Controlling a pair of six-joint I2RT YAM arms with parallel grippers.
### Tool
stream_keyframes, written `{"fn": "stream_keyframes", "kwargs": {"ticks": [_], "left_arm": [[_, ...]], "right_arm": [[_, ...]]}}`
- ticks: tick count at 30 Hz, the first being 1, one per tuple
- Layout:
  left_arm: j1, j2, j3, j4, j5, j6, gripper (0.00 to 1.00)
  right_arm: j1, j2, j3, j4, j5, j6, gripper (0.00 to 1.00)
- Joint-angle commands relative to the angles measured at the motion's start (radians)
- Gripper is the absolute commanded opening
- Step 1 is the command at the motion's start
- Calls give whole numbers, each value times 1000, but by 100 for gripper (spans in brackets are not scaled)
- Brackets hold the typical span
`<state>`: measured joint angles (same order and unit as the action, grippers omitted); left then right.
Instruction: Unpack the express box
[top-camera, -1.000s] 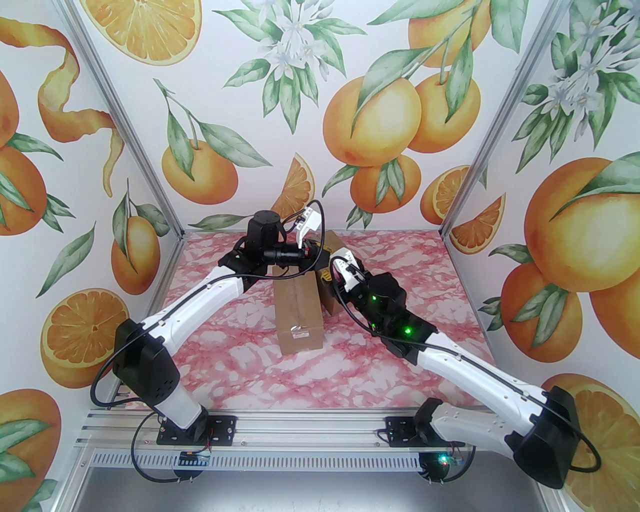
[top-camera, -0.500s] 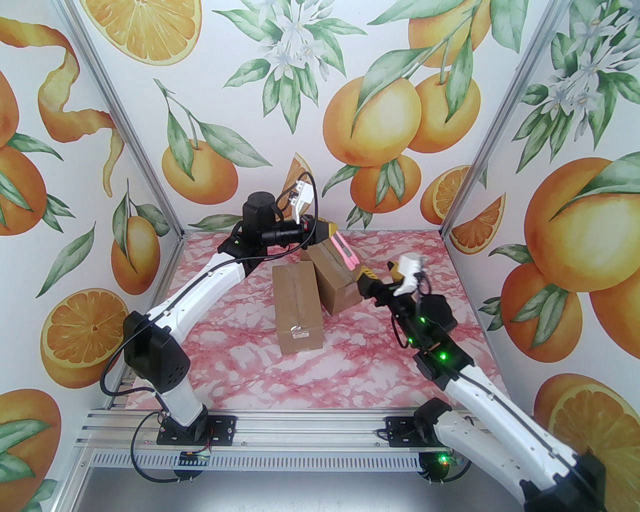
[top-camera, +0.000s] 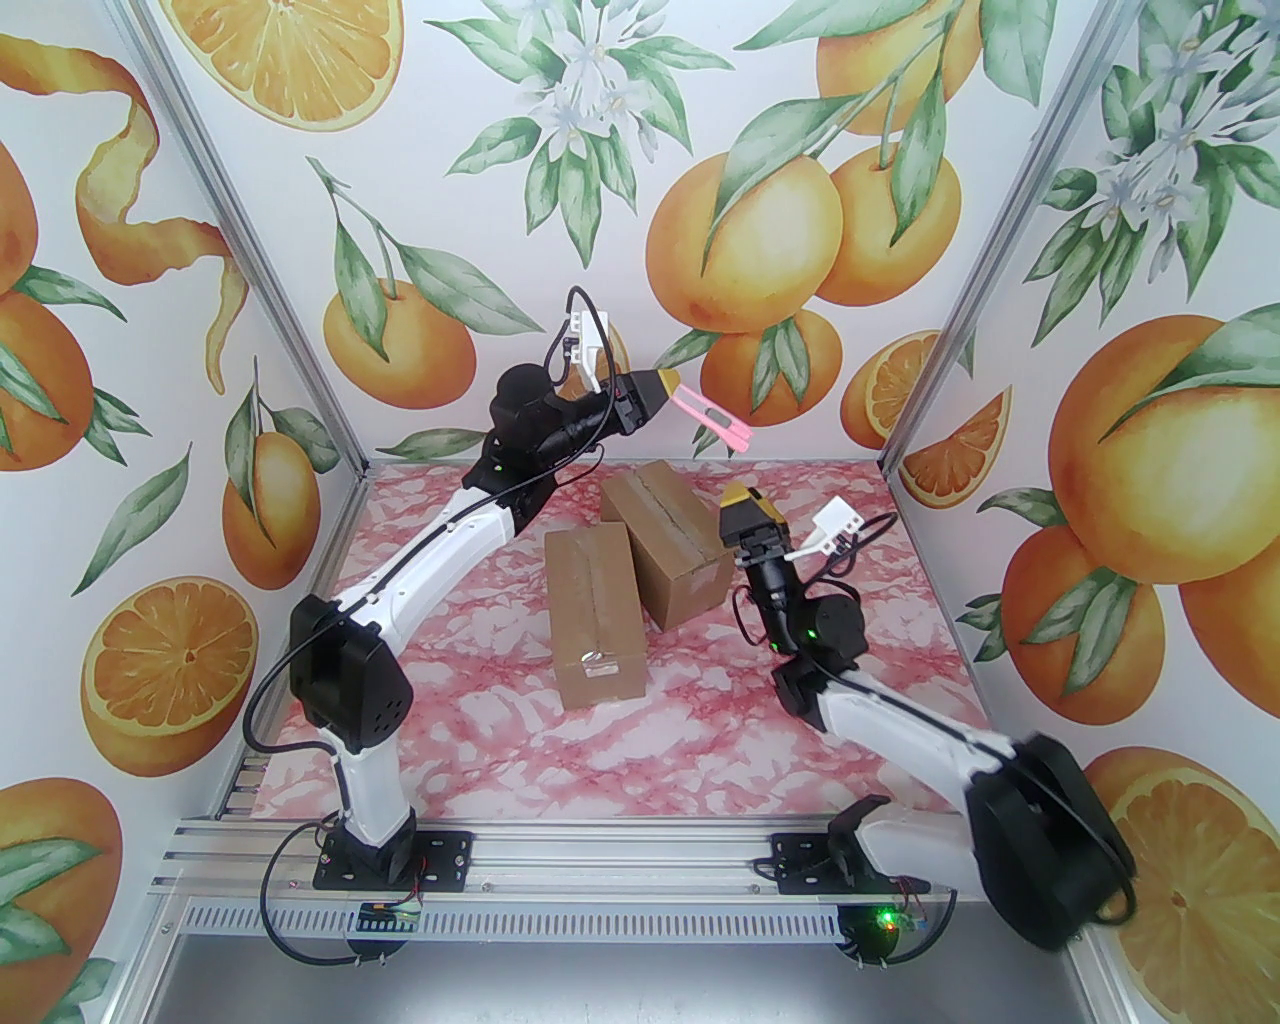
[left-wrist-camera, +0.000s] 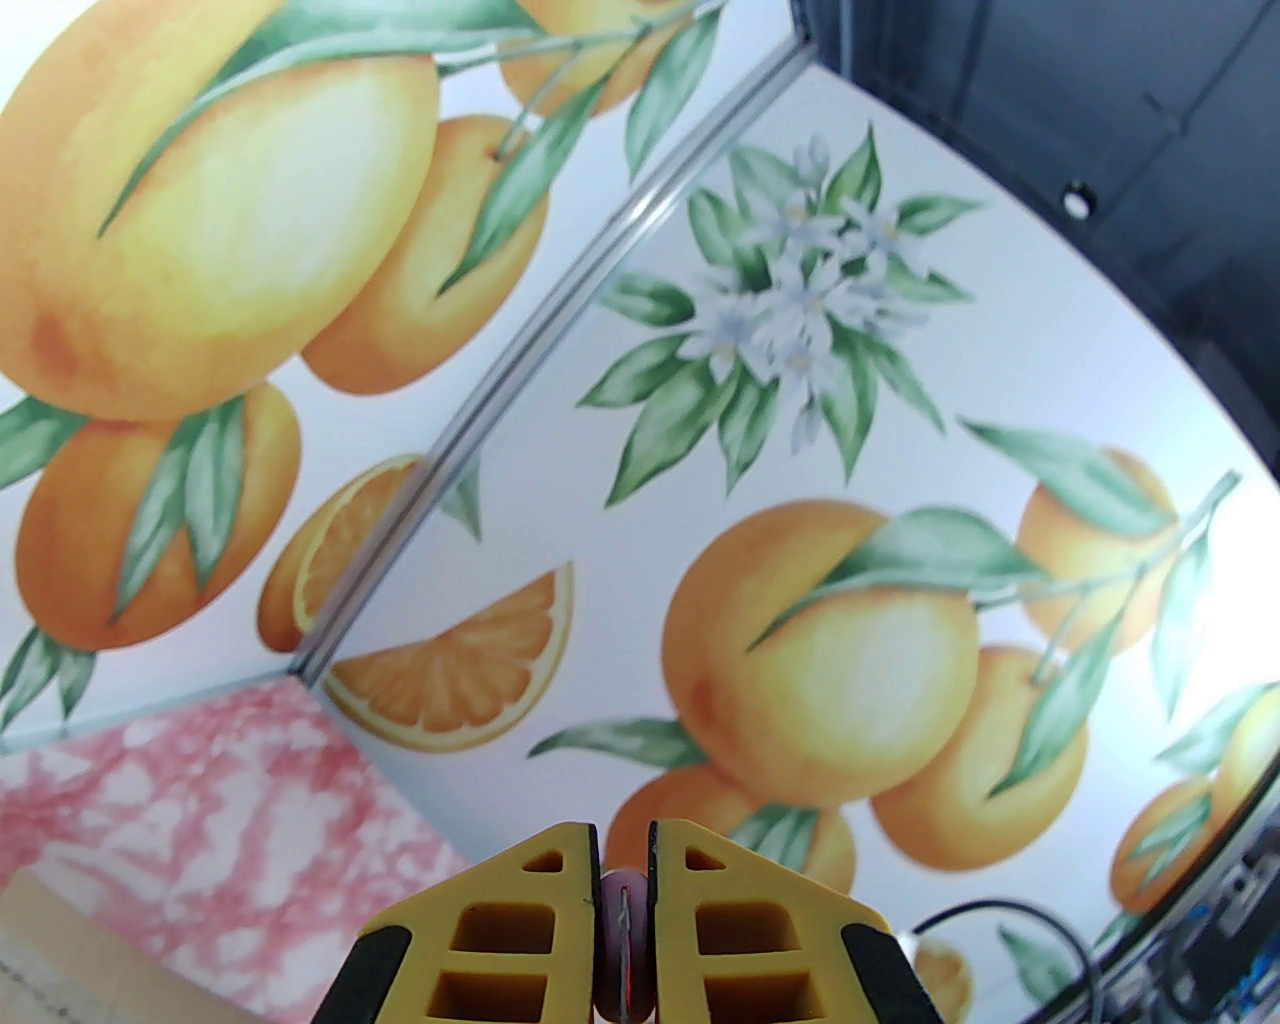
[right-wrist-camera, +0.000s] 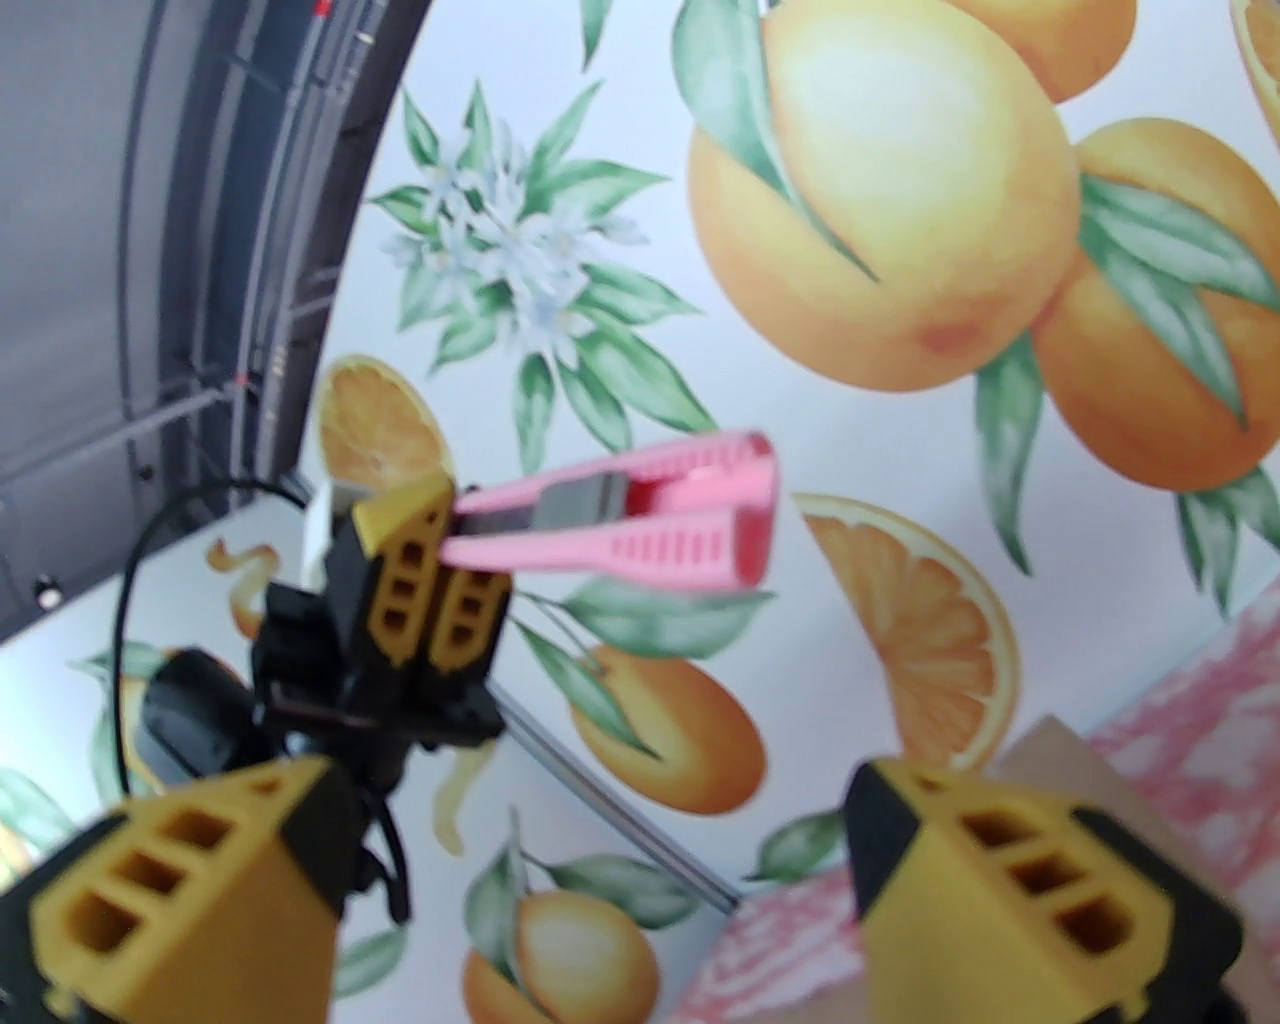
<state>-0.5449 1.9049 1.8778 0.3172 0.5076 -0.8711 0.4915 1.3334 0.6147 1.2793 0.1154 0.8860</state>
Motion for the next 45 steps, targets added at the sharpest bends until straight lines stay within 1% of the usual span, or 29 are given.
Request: {"fn": "stream_keyframes", "kwargs": {"ticks": [1, 4, 6, 11, 15, 19, 25, 30, 37, 41, 45], "left_arm": [[-19, 15, 85, 102, -30, -88, 0], [-22, 33, 100, 153, -20, -141, 0], [-23, 40, 107, 186, -11, -174, 0], [-28, 41, 116, 212, 15, -193, 0], [-29, 49, 116, 279, 34, -245, 0], [-32, 45, 110, 277, 44, -240, 0], [-34, 59, 108, 340, 56, -281, 0], [-33, 80, 130, 356, 75, -313, 0], [-33, 83, 132, 359, 88, -316, 0], [-33, 88, 133, 364, 88, -322, 0], [-33, 91, 139, 363, 93, -328, 0]], "right_arm": [[61, 32, 114, 169, -45, -96, 87], [61, 92, 173, 169, 7, -68, 87], [62, 123, 202, 171, 13, -63, 87], [67, 162, 286, 170, 10, -103, 86], [61, 186, 344, 170, 59, -122, 85], [64, 214, 421, 170, 47, -153, 83], [64, 276, 513, 170, 115, -114, 79], [65, 327, 582, 170, 138, -60, 74], [65, 338, 631, 170, 154, -67, 67], [64, 336, 632, 170, 172, -66, 63], [61, 332, 626, 170, 194, -57, 56]]}}
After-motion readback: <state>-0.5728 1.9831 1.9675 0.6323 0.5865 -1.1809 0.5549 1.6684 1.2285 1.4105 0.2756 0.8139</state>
